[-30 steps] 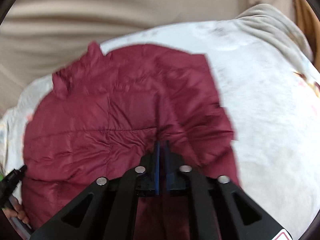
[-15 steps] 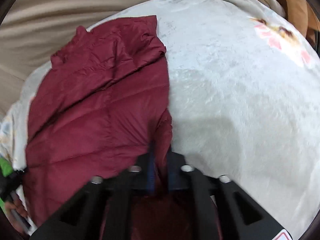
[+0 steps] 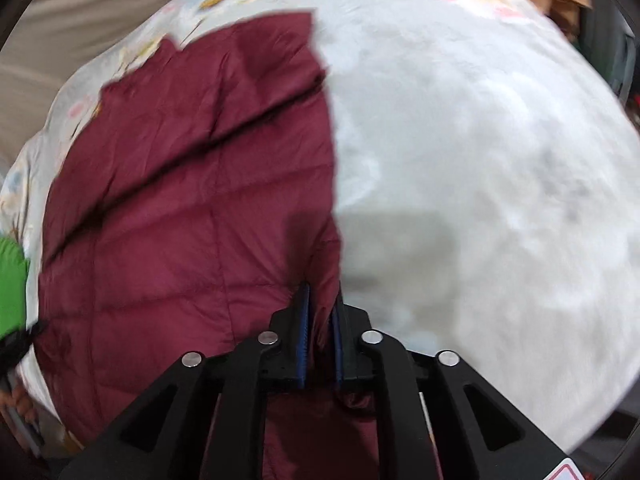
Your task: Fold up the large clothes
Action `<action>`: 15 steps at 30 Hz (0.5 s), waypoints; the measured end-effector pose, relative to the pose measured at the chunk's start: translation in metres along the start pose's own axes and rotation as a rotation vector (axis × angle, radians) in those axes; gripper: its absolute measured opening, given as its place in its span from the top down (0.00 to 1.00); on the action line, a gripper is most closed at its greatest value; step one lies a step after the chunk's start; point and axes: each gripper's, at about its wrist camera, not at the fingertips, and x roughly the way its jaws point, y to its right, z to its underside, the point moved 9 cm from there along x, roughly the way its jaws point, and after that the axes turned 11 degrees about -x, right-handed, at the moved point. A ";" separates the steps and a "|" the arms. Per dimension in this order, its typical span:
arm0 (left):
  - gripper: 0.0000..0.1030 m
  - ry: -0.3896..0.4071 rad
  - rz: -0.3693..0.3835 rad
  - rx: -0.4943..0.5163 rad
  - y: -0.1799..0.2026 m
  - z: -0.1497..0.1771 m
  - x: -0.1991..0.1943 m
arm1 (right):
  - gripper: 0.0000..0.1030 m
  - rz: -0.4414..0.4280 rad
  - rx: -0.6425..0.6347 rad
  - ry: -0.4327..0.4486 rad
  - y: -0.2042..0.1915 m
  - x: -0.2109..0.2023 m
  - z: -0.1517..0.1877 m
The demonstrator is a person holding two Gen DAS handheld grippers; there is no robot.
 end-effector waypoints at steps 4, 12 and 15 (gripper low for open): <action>0.72 0.201 0.100 0.072 0.055 -0.067 -0.042 | 0.83 -0.032 -0.017 0.232 -0.029 -0.045 -0.078; 0.72 0.216 0.206 0.166 0.178 -0.149 0.059 | 1.00 -0.318 -0.308 0.326 -0.220 0.019 -0.204; 0.74 0.144 0.152 0.156 0.186 -0.154 0.117 | 1.00 -0.351 -0.338 0.253 -0.264 0.071 -0.232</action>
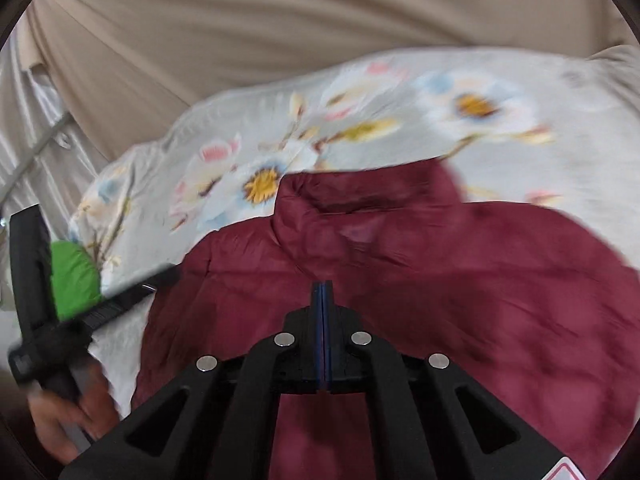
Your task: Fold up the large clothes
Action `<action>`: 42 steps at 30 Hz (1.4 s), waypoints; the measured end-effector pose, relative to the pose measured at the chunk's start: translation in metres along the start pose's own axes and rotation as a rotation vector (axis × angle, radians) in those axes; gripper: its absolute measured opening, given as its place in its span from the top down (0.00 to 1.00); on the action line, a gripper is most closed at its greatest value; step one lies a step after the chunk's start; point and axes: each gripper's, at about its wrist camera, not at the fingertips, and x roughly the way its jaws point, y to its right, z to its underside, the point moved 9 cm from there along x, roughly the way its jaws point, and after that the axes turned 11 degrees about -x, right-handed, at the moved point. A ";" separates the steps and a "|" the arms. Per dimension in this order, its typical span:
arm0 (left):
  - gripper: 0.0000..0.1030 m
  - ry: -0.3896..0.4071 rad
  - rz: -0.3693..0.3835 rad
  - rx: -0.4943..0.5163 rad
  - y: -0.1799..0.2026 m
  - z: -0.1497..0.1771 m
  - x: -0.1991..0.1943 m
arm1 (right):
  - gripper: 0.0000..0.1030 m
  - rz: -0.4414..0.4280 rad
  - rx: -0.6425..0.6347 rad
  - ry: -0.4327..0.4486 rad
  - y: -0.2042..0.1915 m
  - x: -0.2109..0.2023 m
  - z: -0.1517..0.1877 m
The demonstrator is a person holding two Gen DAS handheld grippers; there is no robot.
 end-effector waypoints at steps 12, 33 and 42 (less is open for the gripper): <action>0.77 -0.002 -0.066 -0.019 -0.019 -0.002 0.030 | 0.98 0.124 0.131 0.067 0.053 0.025 -0.022; 0.72 -0.034 0.050 0.077 0.080 0.022 0.031 | 0.98 0.287 0.363 0.085 0.188 -0.085 0.070; 0.38 -0.023 -0.096 -0.019 -0.070 0.081 -0.109 | 0.53 0.321 0.253 -0.005 0.162 -0.232 0.173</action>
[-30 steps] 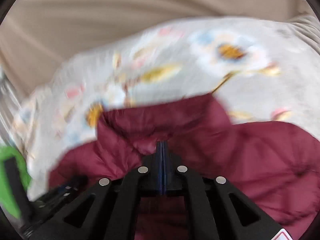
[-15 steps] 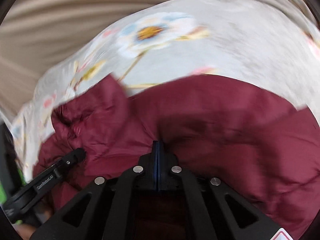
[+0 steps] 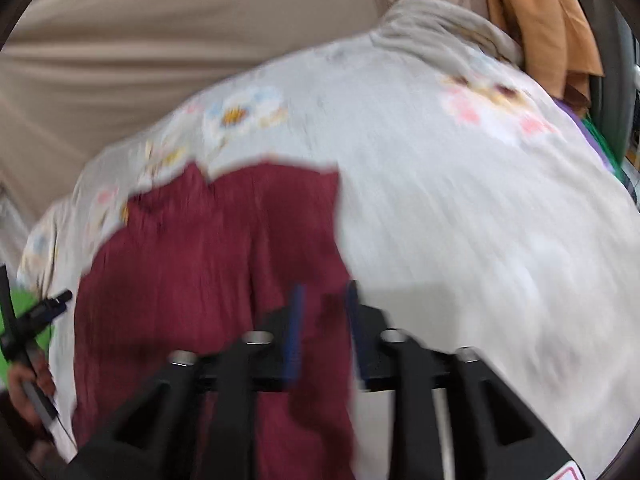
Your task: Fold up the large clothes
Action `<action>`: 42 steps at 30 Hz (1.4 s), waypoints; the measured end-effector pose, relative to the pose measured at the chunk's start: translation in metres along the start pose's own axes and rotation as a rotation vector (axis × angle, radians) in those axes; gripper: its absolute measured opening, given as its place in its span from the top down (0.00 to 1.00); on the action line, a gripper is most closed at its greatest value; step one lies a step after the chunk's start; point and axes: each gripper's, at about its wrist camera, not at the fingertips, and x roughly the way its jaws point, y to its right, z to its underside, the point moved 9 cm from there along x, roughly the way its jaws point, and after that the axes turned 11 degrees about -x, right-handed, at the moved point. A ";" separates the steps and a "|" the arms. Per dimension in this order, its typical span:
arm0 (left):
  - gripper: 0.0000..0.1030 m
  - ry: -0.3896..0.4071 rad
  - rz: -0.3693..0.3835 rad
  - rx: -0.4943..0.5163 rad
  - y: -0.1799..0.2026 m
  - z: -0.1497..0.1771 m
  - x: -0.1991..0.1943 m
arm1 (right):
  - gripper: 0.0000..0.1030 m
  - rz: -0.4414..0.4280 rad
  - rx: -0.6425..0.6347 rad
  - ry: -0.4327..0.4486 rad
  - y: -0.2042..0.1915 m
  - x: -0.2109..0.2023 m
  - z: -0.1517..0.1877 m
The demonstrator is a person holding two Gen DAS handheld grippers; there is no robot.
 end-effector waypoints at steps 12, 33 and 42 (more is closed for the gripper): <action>0.36 -0.295 -0.012 -0.343 -0.131 0.172 -0.055 | 0.34 -0.105 0.121 -0.273 0.007 -0.058 0.199; 0.97 0.043 0.280 -0.285 -0.076 0.090 -0.242 | 0.96 -0.405 0.079 0.119 -0.053 -0.210 0.099; 0.97 0.182 0.267 -0.247 -0.036 -0.031 -0.201 | 0.96 -0.469 0.198 0.346 -0.040 -0.184 -0.041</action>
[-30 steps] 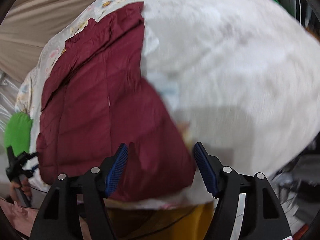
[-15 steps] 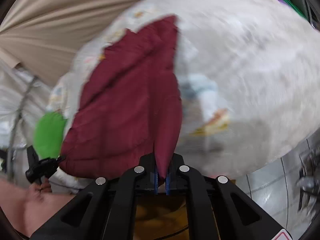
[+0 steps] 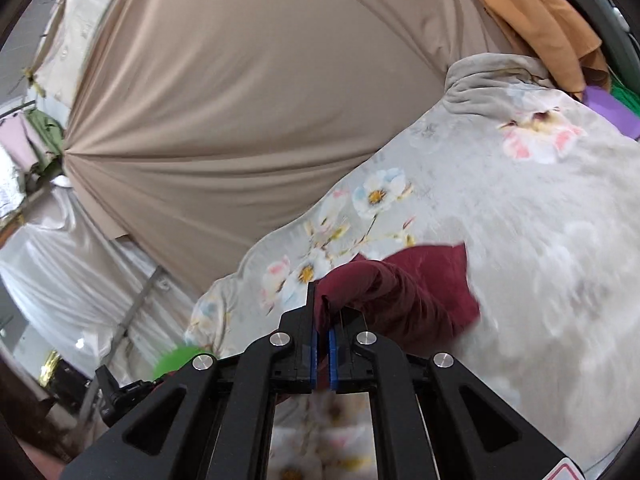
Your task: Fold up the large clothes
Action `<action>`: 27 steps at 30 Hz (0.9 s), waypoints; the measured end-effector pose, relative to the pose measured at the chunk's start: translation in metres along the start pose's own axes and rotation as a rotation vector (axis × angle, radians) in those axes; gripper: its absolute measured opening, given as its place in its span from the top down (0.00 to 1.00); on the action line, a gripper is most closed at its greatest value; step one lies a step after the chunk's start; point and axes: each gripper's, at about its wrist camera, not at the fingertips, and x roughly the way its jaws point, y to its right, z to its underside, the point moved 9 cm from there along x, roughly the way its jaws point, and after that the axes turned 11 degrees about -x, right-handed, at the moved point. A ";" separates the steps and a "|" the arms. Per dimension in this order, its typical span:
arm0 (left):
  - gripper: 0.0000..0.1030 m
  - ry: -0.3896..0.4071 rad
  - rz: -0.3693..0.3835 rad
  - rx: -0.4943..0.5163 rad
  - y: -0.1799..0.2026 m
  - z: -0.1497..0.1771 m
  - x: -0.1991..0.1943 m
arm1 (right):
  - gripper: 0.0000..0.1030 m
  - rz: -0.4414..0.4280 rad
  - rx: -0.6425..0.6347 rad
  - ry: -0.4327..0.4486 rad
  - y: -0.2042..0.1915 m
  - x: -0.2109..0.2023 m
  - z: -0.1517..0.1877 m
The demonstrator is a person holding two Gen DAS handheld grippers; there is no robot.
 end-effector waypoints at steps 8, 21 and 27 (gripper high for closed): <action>0.97 -0.026 -0.210 0.031 -0.002 -0.025 0.146 | 0.96 0.122 0.085 -0.085 0.065 0.138 -0.010; 0.37 0.170 -0.438 -0.037 -0.053 -0.064 0.222 | 0.59 0.203 0.232 -0.021 0.146 0.217 -0.009; 0.34 0.168 -0.242 0.036 0.010 -0.070 0.174 | 0.68 0.233 0.062 0.046 0.096 0.178 -0.022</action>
